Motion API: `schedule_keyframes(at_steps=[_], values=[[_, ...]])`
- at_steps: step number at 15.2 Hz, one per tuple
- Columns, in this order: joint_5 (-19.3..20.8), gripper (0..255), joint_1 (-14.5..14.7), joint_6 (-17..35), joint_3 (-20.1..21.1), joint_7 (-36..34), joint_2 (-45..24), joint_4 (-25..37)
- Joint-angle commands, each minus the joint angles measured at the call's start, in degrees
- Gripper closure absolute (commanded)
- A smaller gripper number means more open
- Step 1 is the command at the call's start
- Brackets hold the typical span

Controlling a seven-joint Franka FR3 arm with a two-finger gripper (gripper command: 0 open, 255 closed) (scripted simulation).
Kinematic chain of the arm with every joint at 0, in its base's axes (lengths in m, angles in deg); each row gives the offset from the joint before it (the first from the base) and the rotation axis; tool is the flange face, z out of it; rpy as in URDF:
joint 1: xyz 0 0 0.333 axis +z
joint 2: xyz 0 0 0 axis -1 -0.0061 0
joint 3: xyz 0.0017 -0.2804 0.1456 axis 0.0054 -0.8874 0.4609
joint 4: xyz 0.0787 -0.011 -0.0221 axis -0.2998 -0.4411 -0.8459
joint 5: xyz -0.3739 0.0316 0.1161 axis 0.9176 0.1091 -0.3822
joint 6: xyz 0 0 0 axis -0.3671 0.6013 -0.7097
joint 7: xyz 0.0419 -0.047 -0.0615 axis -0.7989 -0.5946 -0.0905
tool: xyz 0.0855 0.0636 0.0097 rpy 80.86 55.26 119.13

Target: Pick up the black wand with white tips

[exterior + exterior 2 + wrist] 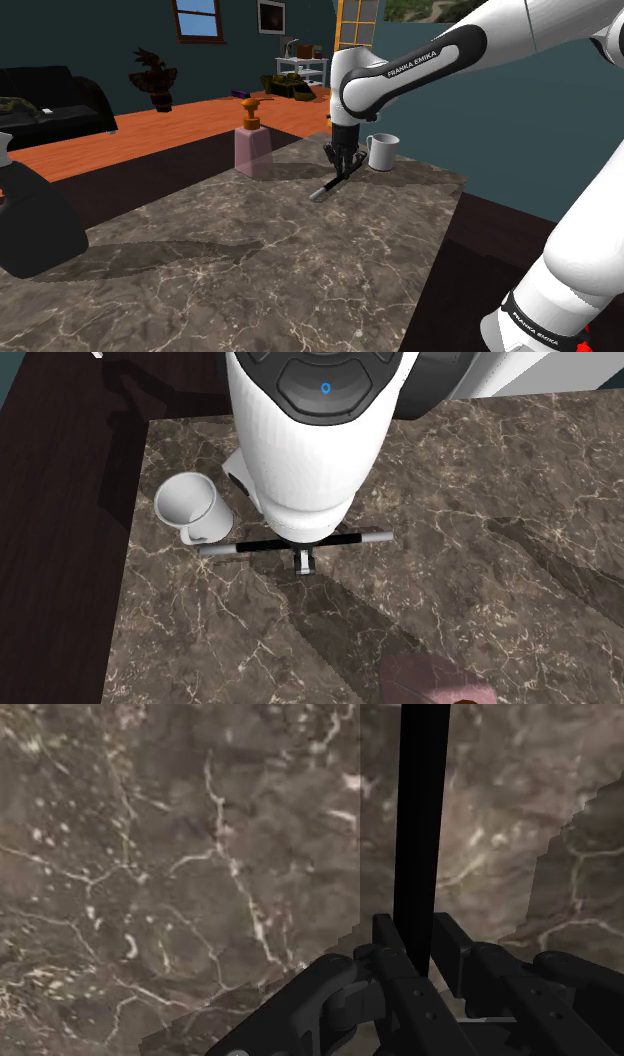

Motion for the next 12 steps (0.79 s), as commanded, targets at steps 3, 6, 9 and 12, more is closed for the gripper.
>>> schedule_keyframes(at_steps=[3, 6, 9, 12], values=[[-0.43, 255, -0.04, -2.26, -0.04, 0.43, 0.91, 1.4], [-0.79, 255, -0.06, -4.48, -0.08, 0.8, 1.71, 2.89], [-1.1, 255, -0.09, -6.72, -0.12, 1.12, 2.4, 4.49], [-1.34, 255, -0.11, -8.96, -0.17, 1.4, 2.97, 6.2]])
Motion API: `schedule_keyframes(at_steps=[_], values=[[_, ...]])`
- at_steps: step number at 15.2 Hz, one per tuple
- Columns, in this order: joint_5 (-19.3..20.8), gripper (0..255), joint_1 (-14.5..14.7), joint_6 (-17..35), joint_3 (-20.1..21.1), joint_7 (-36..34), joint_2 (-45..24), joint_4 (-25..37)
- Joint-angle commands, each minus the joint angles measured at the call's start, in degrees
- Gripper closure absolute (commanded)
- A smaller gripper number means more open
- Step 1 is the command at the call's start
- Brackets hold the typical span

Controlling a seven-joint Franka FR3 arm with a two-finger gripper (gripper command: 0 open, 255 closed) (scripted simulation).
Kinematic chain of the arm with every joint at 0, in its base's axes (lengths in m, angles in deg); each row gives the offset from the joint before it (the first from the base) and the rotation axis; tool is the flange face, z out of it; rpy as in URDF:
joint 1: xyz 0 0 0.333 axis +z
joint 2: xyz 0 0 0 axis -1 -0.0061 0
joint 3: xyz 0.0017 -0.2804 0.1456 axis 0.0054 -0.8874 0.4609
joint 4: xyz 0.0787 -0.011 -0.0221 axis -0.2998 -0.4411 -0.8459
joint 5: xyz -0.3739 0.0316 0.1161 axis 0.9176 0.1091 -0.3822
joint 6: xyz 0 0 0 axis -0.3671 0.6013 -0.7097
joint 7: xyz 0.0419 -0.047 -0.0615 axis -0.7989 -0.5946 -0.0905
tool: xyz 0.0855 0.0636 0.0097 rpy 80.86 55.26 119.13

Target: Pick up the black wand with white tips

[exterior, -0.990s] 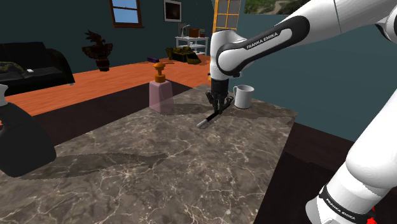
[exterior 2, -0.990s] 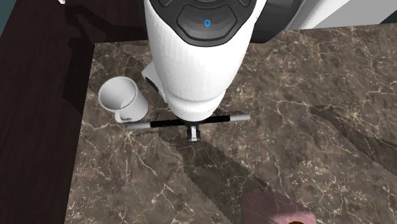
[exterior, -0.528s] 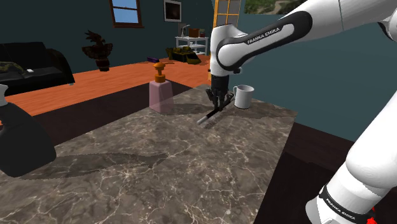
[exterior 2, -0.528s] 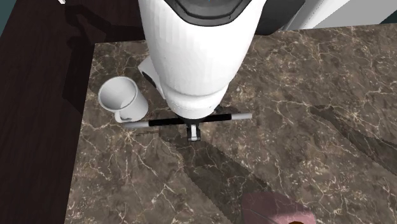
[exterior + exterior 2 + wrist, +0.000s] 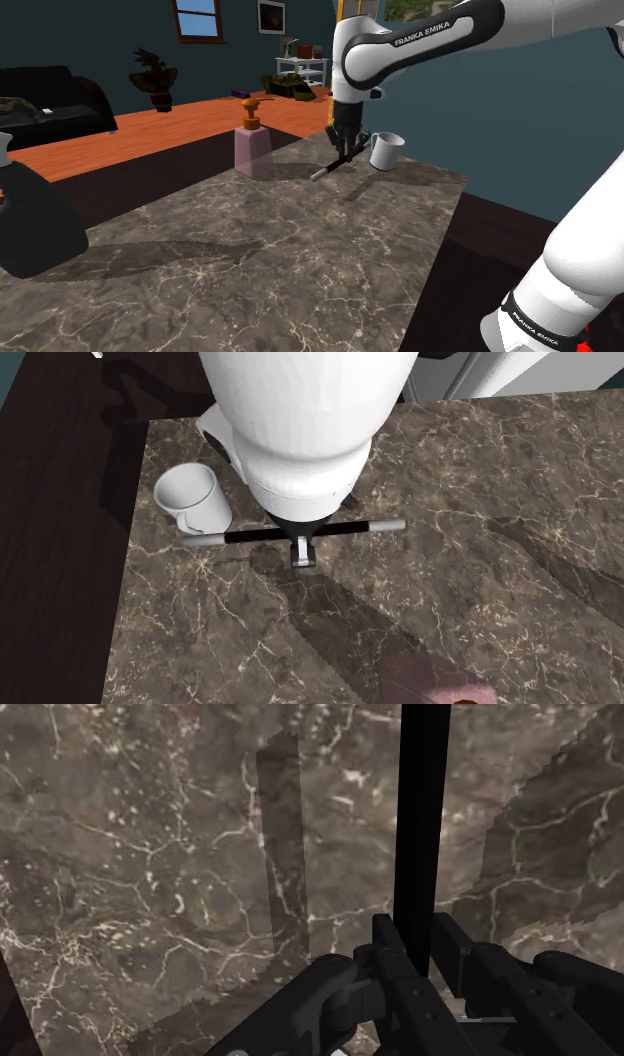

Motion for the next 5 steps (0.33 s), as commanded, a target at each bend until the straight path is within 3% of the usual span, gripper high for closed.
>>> schedule_keyframes(at_steps=[1, 5], values=[[-0.16, 255, -0.01, -1.44, -0.03, 0.17, 0.37, 1.07], [-0.29, 255, -0.03, -3.05, -0.06, 0.34, 0.69, 2.4]])
